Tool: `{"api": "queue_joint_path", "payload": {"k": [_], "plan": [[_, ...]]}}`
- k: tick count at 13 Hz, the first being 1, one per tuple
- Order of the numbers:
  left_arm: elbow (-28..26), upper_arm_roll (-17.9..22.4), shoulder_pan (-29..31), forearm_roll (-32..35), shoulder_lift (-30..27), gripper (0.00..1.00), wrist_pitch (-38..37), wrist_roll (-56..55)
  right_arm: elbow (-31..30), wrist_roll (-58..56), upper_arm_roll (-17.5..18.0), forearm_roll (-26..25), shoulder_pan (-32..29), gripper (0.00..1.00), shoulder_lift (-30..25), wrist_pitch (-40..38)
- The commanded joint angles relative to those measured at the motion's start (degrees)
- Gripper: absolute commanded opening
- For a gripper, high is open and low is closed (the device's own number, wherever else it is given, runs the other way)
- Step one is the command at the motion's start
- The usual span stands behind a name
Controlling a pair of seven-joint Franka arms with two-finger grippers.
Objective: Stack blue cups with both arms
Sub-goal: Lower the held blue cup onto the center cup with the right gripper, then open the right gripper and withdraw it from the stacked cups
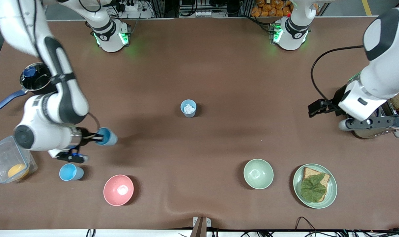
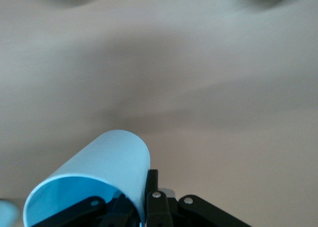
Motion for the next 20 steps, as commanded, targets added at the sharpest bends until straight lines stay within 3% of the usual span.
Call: {"api": "queue_joint_path", "payload": {"k": [1,3,7,12,15,16,17,20], "plan": [[2.45,-0.92,0.28,4.57,-1.20,1.00,-5.64,0.99,-0.69,10.16,-0.42,6.41,8.61,0.00,-2.09,-0.58],[2.73,-0.92,0.28,4.58,-1.28,1.00,-6.72,1.08,-0.95,16.48,-0.51,11.00,14.32,0.00,-2.61,-0.41],[2.99,-1.01,0.28,4.41,-1.28,1.00,-6.89,1.08,-1.92,29.41,-0.59,11.01,23.65,0.00,-3.15,-0.23],[2.47,1.45,-1.47,2.56,-4.97,1.00,-8.03,1.34,-6.75,30.84,-0.59,11.01,27.26,0.00,-1.74,7.48],[2.12,5.39,-4.46,2.04,-6.55,1.00,-8.03,1.34,-6.93,32.42,-0.59,11.01,28.41,0.00,-0.86,8.65],[1.42,5.49,-4.55,1.68,-7.17,1.00,-8.03,1.34,-6.84,33.03,-0.59,10.93,28.41,0.20,-0.86,8.47],[0.63,5.58,-4.55,1.16,-8.04,1.00,-8.03,1.34,-6.76,34.78,-0.68,10.66,28.50,0.99,-0.95,8.30],[-0.70,6.98,-5.78,0.98,-9.72,1.00,-8.03,1.26,-5.79,37.88,-1.29,10.05,27.01,1.00,-2.96,5.85]]}}
